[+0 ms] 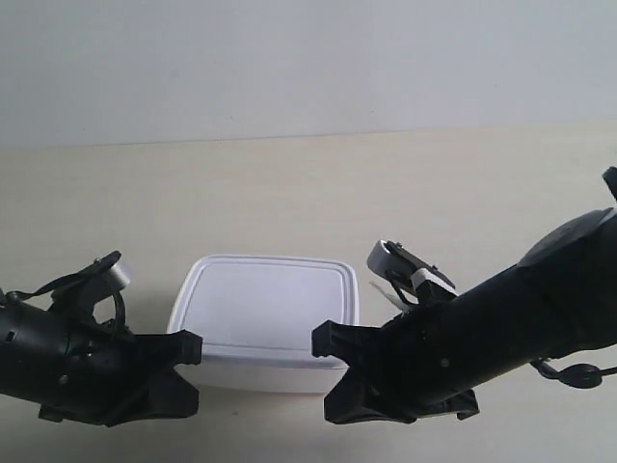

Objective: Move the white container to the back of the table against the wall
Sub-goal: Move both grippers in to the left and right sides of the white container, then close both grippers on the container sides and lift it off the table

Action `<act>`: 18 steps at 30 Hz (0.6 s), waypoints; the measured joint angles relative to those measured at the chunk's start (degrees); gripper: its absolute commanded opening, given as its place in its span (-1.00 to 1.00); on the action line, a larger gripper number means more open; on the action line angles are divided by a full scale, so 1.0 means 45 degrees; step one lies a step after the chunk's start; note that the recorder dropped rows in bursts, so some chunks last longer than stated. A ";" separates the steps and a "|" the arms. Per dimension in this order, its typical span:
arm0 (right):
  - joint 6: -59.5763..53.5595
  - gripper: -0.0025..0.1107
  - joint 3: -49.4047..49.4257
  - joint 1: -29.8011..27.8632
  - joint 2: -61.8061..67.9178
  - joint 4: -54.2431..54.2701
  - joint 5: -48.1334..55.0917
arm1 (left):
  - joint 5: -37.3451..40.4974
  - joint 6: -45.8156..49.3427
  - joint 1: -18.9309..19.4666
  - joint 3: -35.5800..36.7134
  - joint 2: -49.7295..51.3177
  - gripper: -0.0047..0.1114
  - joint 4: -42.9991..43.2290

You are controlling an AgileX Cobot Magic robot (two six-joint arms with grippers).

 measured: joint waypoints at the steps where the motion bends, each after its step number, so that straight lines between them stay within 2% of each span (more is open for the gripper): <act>1: -0.0109 -0.96 0.0000 0.0000 0.0134 0.0372 -0.0098 | 0.0000 0.0317 0.0000 -0.0065 0.0191 -0.92 -0.0322; 18: -0.0694 -0.96 0.0000 0.0000 0.0305 0.2108 -0.1843 | -0.0196 0.0642 0.0000 -0.1410 0.1495 -0.92 -0.1124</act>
